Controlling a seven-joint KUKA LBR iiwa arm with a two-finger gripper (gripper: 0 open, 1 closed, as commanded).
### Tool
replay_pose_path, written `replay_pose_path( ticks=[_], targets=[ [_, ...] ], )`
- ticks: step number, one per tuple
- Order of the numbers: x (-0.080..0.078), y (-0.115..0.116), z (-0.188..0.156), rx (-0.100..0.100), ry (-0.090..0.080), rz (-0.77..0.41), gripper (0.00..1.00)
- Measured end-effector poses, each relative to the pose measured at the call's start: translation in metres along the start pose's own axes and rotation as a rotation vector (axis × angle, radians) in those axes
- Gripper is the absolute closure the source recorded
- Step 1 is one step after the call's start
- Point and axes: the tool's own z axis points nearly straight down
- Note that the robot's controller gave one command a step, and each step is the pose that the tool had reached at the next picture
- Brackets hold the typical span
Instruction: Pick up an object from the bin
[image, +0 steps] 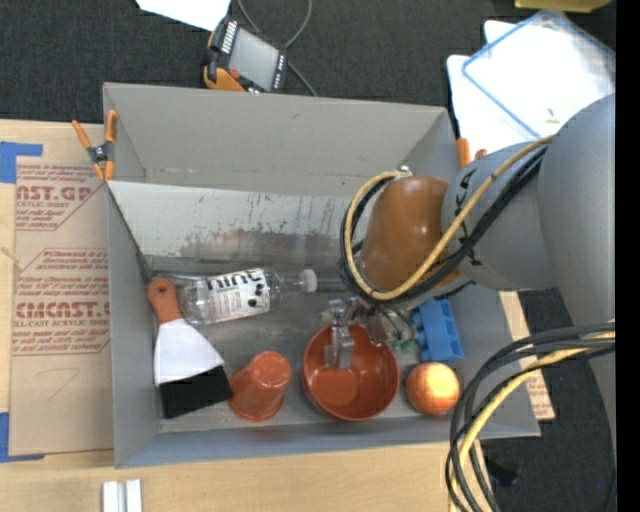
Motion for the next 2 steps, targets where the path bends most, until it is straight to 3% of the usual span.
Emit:
replay_pose_path(
  ticks=[2],
  targets=[
    [0.002,0.001,-0.018,-0.001,0.006,-0.001,1.00]
  ],
)
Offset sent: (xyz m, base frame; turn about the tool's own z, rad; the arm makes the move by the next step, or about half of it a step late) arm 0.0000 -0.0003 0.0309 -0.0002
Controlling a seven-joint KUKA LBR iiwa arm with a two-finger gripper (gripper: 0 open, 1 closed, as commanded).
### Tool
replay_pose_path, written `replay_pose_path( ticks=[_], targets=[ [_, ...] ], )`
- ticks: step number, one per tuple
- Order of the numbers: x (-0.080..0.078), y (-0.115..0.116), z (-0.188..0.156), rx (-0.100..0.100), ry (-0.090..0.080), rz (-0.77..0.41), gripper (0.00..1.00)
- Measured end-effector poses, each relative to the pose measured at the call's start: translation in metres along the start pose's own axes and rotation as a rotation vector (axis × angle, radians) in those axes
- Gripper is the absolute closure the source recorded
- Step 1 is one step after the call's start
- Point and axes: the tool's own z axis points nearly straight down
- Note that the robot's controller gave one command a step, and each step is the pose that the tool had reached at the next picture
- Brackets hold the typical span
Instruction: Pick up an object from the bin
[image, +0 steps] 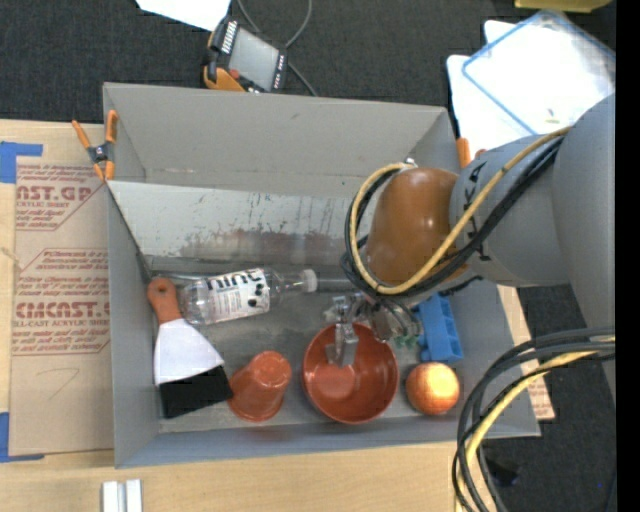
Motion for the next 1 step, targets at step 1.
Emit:
replay_pose_path(
  ticks=[1],
  targets=[
    [-0.0002,0.0003,-0.0199,0.000,-0.001,-0.001,1.00]
  ],
)
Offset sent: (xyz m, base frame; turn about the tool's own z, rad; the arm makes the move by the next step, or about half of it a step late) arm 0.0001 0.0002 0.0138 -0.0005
